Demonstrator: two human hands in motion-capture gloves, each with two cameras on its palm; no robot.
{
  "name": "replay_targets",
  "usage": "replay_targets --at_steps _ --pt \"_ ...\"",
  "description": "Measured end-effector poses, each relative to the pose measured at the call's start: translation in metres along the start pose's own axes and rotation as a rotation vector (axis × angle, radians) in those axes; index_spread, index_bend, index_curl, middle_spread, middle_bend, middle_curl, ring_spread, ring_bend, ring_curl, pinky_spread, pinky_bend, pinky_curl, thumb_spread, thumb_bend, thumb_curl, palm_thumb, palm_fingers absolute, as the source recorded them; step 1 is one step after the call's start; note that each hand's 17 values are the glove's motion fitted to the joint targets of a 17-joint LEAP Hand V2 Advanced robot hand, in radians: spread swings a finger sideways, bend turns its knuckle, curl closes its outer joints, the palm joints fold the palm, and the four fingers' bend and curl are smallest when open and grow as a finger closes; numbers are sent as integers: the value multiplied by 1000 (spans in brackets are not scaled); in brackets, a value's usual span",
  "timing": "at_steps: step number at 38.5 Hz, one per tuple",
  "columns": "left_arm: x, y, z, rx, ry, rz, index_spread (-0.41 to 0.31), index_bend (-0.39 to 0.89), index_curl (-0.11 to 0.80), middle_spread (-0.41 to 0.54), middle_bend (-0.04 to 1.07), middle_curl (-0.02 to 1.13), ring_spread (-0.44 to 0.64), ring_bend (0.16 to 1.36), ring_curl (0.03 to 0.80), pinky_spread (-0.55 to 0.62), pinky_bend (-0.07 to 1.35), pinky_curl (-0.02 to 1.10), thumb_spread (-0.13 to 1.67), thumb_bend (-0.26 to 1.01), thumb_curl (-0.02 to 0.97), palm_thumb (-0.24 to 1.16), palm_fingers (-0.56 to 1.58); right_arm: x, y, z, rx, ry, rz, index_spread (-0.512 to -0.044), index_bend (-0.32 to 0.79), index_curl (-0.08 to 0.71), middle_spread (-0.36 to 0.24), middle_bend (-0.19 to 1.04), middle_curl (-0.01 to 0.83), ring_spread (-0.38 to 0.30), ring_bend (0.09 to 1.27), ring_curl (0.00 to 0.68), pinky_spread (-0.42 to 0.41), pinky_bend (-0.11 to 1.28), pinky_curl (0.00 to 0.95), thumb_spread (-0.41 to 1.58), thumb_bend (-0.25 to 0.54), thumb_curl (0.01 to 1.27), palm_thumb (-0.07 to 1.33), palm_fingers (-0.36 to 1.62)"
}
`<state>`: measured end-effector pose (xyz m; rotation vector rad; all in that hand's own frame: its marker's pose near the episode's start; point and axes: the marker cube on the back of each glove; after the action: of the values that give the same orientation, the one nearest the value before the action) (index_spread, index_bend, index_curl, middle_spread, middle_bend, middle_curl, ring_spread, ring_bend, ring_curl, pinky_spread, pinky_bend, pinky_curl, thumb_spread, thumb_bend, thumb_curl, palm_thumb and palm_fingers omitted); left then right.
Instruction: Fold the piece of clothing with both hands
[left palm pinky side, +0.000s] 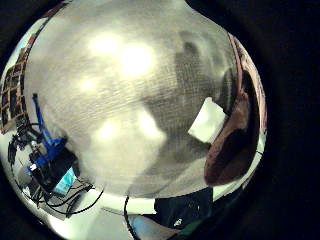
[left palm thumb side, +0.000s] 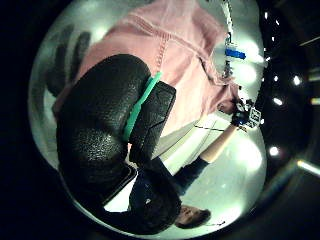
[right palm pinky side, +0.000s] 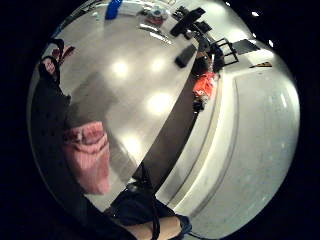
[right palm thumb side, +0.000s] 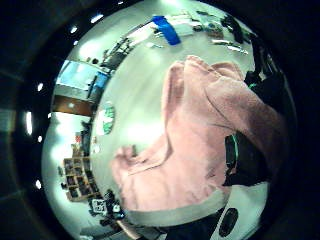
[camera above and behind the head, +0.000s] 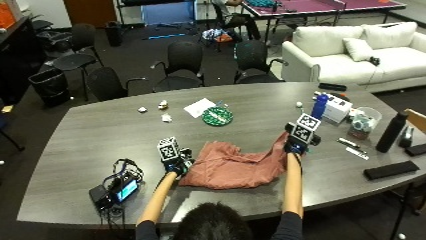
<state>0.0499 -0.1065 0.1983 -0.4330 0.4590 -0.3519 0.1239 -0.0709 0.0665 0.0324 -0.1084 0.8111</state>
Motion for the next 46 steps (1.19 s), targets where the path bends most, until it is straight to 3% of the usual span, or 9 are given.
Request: replay_targets --at_steps 2,6,12,16,19,22,27,32,46 --pt "-3 6 -10 22 8 2 -9 131 267 316 146 216 484 563 324 425 435 380 1226 -12 248 70 -72 -22 7 -27 104 -51 -25 -248 138 341 -211 403 514 -235 714 486 -305 696 429 991 64 406 998 1273" --pt "-8 20 -32 60 30 6 -7 130 263 318 151 213 485 569 319 422 444 377 1228 -14 248 72 -69 -82 60 -84 173 -97 -148 -239 125 336 -212 410 518 -238 725 489 -312 712 434 884 21 435 997 1274" --pt "-19 34 -63 184 12 14 0 130 257 318 157 212 487 580 317 418 453 373 1236 -13 249 75 -64 -179 132 -98 176 -77 -328 -234 124 334 -213 414 522 -239 737 492 -320 718 440 769 -15 479 1015 1272" --pt "-27 44 -81 228 14 20 3 132 255 322 158 213 486 584 315 415 459 371 1238 -15 245 69 -54 -251 167 -55 129 -51 -446 -234 122 331 -215 415 524 -243 749 493 -332 712 436 707 -30 501 1005 1276" --pt "-39 21 -94 346 20 47 4 136 255 319 163 214 483 590 313 416 461 368 1252 -7 245 79 -47 -302 198 -1 47 10 -538 -229 125 331 -218 417 524 -247 758 492 -345 698 430 666 -34 517 1002 1278" --pt "-50 11 -104 440 36 64 5 147 258 316 174 219 479 591 311 415 452 364 1267 -4 244 90 -31 -327 241 32 -41 44 -625 -229 123 330 -220 420 526 -248 763 492 -350 694 428 641 -34 529 996 1281" --pt "-67 17 -113 452 99 71 6 154 267 308 177 228 470 598 308 405 445 359 1284 -13 240 82 -7 -358 293 89 -241 25 -724 -220 88 312 -226 435 529 -249 779 493 -363 706 428 621 -33 545 989 1264" --pt "-80 16 -119 451 111 42 1 155 273 296 182 238 463 603 306 398 440 354 1262 -31 227 23 13 -369 301 88 -336 -113 -751 -208 56 279 -212 427 527 -253 797 489 -365 692 415 663 -28 549 984 1191" --pt "-73 46 -155 490 81 6 -1 153 286 288 175 251 454 615 297 391 447 352 1221 -23 221 -15 14 -339 262 -36 -154 -266 -785 -182 36 217 -155 326 497 -221 707 450 -329 722 403 811 -21 539 980 1084"
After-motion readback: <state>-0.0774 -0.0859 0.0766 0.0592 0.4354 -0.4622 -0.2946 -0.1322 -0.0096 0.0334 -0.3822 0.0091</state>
